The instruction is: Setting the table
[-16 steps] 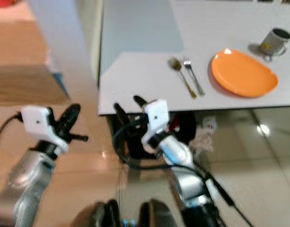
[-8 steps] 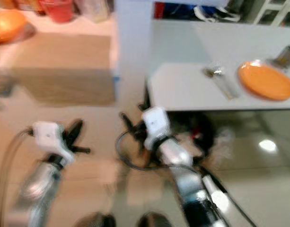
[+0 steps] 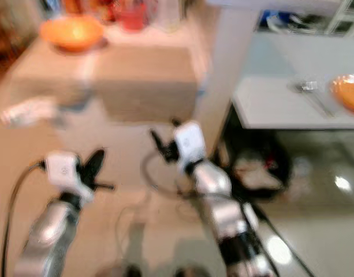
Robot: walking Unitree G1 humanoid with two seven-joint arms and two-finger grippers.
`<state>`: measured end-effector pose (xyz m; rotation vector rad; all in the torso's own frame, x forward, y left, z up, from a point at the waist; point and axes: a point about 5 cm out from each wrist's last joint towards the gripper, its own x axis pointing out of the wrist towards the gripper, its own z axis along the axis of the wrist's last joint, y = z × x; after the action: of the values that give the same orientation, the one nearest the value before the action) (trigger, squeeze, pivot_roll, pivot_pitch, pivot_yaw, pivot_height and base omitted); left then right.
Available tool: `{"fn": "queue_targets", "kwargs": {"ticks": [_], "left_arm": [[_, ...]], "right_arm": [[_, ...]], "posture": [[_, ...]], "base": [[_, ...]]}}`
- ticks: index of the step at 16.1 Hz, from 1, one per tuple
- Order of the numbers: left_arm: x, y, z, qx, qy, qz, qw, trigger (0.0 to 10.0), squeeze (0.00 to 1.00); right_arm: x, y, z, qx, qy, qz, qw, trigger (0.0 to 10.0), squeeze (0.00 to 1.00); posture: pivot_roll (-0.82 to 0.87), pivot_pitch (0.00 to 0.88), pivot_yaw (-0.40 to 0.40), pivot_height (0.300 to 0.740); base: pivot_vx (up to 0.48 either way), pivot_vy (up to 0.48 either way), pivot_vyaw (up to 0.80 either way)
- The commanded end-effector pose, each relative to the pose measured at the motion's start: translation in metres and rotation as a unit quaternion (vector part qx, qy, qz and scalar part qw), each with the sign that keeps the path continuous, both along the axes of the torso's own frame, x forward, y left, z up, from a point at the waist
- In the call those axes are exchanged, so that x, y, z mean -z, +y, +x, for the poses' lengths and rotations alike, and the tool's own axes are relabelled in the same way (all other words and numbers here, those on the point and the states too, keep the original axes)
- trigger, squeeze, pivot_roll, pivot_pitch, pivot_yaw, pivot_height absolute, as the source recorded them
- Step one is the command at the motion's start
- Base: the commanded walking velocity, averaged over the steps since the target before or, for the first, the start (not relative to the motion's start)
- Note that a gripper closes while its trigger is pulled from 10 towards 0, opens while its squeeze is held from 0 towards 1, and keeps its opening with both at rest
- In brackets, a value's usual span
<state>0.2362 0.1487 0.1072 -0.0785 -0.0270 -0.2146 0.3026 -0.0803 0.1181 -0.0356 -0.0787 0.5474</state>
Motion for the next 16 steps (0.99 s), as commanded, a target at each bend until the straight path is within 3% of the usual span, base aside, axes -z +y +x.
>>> {"fn": "queue_targets", "kwargs": {"ticks": [1, 3, 6, 8, 9, 11, 16], "left_arm": [[-0.01, 0.003, 0.003, -0.002, -0.023, 0.01, 1.0, 10.0, 0.0], [-0.025, 0.006, 0.006, 0.0, -0.05, 0.006, 0.999, 10.0, 0.0], [-0.046, 0.002, 0.011, 0.012, -0.087, 0.006, 0.996, 10.0, 0.0], [-0.053, 0.0, 0.013, 0.02, -0.098, 0.008, 0.995, 10.0, 0.0], [-0.056, -0.001, 0.013, 0.025, -0.102, 0.007, 0.994, 10.0, 0.0], [-0.058, -0.002, 0.014, 0.03, -0.104, 0.01, 0.994, 10.0, 0.0], [-0.062, -0.005, 0.014, 0.04, -0.106, 0.012, 0.994, 10.0, 0.0]], "right_arm": [[-0.005, -0.001, 0.005, 0.008, 0.007, 0.014, 1.0, 10.0, 0.0], [-0.025, -0.002, 0.013, 0.028, -0.017, 0.062, 0.998, 10.0, 0.0], [-0.052, -0.009, 0.024, 0.056, -0.052, 0.072, 0.994, 10.0, 0.0], [-0.067, -0.006, 0.025, 0.033, -0.076, 0.084, 0.993, 10.0, 0.0], [-0.069, -0.004, 0.025, 0.034, -0.084, 0.059, 0.994, 10.0, 0.0], [-0.078, 0.005, 0.021, -0.001, -0.083, 0.097, 0.992, 10.0, 0.0], [-0.091, 0.012, 0.017, -0.032, -0.111, 0.081, 0.99, 10.0, 0.0]], "posture": [[-0.05, 0.079, -0.024, 0.74], [-0.04, 0.082, -0.022, 0.74], [-0.05, 0.083, -0.02, 0.74], [-0.05, 0.084, -0.017, 0.74], [-0.05, 0.085, -0.018, 0.74], [-0.05, 0.086, -0.017, 0.74], [-0.05, 0.088, -0.016, 0.74]], "base": [[0.33, 0.0, 0.8], [0.472, 0.0, 0.4], [0.48, 0.0, 0.52], [0.48, 0.0, 0.8], [0.48, 0.0, 0.0], [0.48, 0.0, 0.0], [0.48, 0.0, 0.0]]}}
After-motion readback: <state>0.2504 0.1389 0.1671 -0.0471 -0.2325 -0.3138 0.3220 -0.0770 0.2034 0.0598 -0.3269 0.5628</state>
